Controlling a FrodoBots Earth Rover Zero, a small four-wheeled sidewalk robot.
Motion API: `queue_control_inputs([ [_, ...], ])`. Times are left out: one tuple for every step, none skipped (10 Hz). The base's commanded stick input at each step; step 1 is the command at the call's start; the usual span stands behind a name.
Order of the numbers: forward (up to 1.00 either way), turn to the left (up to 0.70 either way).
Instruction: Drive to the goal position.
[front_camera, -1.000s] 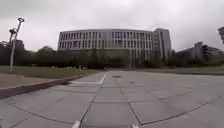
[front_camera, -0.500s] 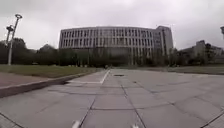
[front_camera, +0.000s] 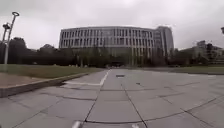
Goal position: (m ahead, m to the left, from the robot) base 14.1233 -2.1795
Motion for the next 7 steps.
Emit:
queue_control_inputs([
  [0.70, 0.00],
  [0.70, 0.00],
  [0.70, 0.00],
  [0.70, 0.00],
  [0.70, 0.00],
  [0.70, 0.00],
  [0.70, 0.00],
])
